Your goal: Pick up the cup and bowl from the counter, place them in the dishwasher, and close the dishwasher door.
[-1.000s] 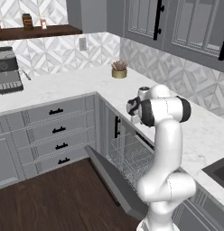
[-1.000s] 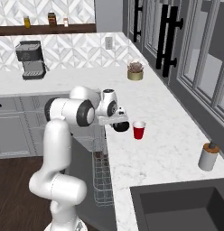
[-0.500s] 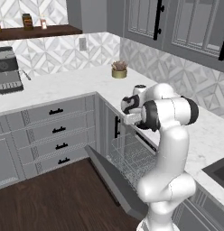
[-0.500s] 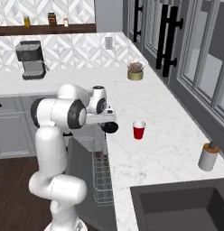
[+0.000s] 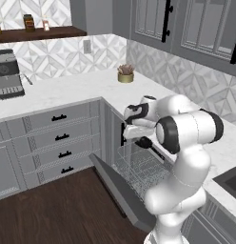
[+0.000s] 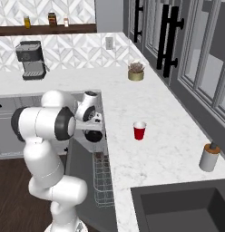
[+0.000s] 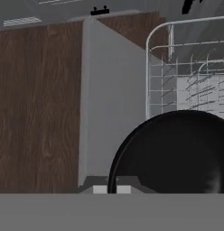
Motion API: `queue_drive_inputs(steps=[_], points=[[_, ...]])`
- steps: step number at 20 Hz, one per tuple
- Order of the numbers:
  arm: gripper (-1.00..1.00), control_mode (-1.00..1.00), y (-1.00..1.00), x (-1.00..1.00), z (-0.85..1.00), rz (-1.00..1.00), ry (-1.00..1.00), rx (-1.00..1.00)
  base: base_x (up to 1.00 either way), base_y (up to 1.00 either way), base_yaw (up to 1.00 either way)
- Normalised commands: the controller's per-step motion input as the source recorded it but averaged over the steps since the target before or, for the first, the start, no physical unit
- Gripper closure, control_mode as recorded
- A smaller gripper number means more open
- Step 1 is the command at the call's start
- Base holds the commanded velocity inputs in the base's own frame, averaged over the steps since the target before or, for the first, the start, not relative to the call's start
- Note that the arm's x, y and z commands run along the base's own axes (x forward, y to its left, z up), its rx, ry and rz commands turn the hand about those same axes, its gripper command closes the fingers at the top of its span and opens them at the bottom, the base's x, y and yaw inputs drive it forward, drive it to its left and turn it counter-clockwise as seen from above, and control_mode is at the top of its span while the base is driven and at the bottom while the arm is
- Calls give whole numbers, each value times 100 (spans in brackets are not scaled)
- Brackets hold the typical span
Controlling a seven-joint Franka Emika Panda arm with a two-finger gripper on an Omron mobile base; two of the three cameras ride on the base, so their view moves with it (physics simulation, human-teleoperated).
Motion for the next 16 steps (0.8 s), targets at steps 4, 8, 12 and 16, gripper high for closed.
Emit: queue_drive_inputs(steps=[4, 8, 12, 16], points=[[100, -100, 66, -8, 0, 0, 6, -6, 0, 0, 0], [100, -100, 31, 9, -16, 3, 3, -14, 0, 0, 0], [100, -100, 10, 38, -38, 4, 11, -19, 0, 0, 0], [100, -100, 0, 46, -43, 5, 10, -15, 0, 0, 0]])
